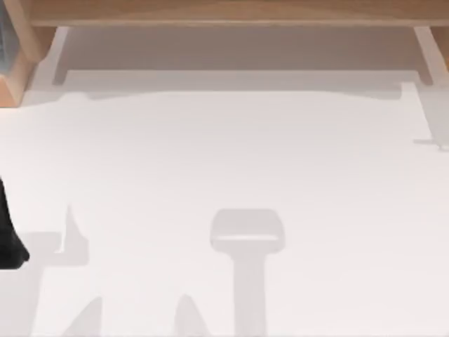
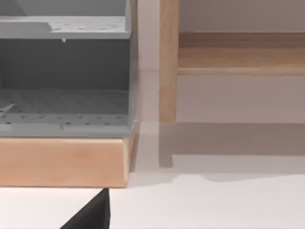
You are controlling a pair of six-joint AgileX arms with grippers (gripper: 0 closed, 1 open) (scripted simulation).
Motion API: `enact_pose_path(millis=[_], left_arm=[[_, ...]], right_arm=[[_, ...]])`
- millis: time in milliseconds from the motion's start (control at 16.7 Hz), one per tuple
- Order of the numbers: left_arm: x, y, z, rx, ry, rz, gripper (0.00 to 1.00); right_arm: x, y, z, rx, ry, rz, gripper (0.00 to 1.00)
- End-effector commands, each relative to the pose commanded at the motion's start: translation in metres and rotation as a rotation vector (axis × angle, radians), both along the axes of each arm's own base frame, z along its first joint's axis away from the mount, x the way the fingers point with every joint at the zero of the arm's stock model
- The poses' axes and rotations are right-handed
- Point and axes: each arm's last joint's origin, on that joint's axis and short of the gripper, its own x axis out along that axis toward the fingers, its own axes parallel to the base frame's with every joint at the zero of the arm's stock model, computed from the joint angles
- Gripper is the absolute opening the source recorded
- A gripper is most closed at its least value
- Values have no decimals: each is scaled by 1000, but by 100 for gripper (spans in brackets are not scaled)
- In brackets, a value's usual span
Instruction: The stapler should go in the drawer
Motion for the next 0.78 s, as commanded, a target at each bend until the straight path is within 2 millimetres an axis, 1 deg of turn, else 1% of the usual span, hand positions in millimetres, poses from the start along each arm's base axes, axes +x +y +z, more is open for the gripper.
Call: enact_pose_path(millis=[60,240,360,480,780], left_arm=[[0,0,0,0,0,0,100],[0,0,0,0,0,0,100],[0,0,0,0,0,0,100],[0,0,0,0,0,0,100],[0,0,0,0,0,0,100]], right_arm=[[2,0,0,-1,-1,0,0],[1,0,0,3,2,-2,0],[5,0,0,3,4,1,0],[17,-1,-1,4,5,3,0],[55,-1,0,4,2,0,0]])
